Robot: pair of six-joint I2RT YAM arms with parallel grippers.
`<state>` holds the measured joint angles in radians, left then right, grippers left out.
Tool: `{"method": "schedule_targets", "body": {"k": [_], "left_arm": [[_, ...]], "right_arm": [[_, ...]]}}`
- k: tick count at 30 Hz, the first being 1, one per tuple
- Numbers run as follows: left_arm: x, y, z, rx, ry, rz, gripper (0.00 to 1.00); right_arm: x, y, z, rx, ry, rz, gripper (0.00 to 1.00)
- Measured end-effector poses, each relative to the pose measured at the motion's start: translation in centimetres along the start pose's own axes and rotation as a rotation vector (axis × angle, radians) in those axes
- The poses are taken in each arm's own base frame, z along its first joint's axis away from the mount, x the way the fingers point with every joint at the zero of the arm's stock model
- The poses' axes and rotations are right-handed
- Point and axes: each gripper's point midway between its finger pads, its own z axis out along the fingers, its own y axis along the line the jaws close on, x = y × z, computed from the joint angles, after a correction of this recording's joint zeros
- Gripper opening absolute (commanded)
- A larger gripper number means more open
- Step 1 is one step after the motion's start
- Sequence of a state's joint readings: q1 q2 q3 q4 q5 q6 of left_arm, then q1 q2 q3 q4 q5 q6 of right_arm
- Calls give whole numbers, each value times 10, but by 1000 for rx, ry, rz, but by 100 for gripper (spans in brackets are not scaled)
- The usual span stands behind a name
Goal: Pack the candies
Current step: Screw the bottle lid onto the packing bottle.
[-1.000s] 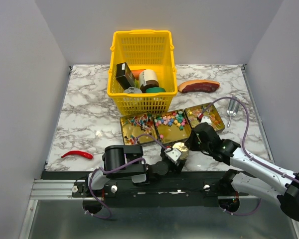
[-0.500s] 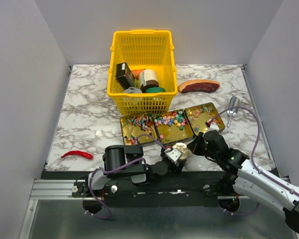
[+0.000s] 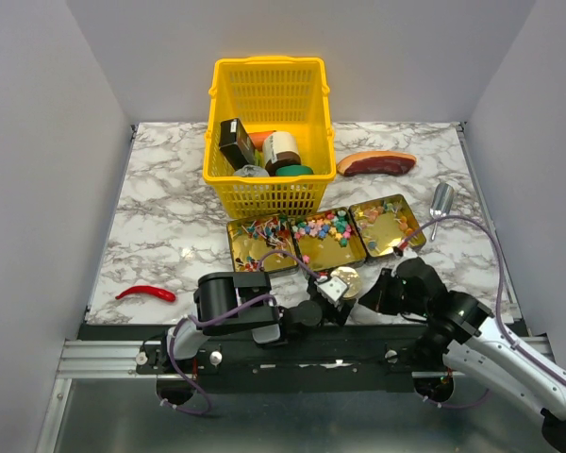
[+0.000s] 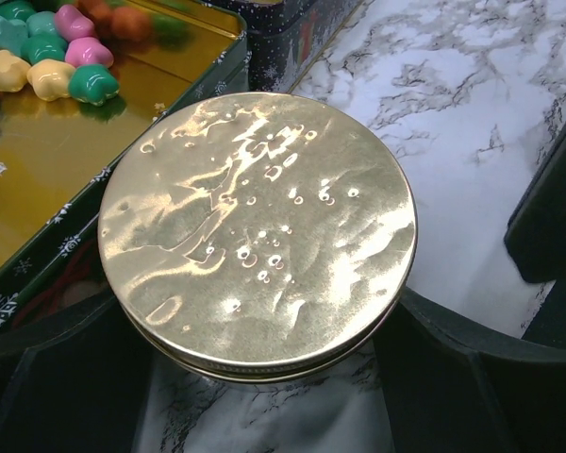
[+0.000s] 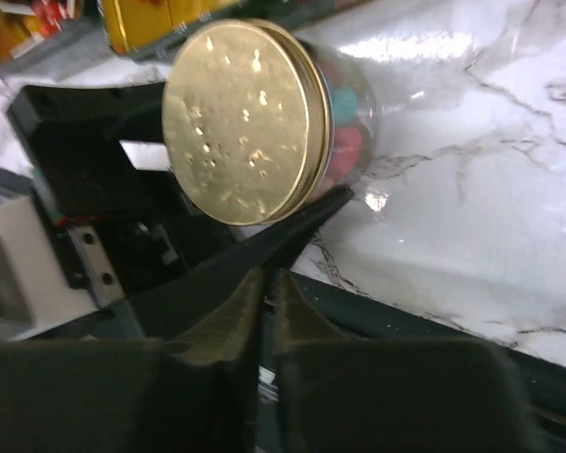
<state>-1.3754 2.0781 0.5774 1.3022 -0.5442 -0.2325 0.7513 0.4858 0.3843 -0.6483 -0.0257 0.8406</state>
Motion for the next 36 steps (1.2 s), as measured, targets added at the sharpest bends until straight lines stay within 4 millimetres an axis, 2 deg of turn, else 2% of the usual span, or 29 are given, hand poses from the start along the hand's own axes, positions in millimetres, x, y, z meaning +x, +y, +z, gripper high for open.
{"method": "schedule_targets", "body": {"k": [4, 8, 14, 21, 25, 30, 31, 36], "left_arm": [[3, -1, -2, 14, 7, 3, 70], [4, -1, -5, 27, 12, 1, 70], [5, -2, -9, 42, 18, -2, 70], [5, -3, -11, 53, 16, -4, 70], [5, -3, -12, 55, 14, -5, 70], [5, -3, -12, 55, 13, -5, 70], [5, -3, -12, 55, 13, -5, 70], [5, -3, -12, 54, 13, -4, 70]], "right_arm": [[-24, 7, -14, 24, -83, 13, 46], [-44, 12, -16, 70, -130, 3, 48], [-51, 0, 8, 184, -103, -60, 47], [-55, 0, 27, 213, -85, -105, 38], [-58, 3, 33, 198, -97, -110, 22], [-54, -3, 39, 192, -108, -106, 18], [-54, -3, 39, 187, -112, -105, 15], [-53, -4, 41, 155, -137, -88, 13]]}}
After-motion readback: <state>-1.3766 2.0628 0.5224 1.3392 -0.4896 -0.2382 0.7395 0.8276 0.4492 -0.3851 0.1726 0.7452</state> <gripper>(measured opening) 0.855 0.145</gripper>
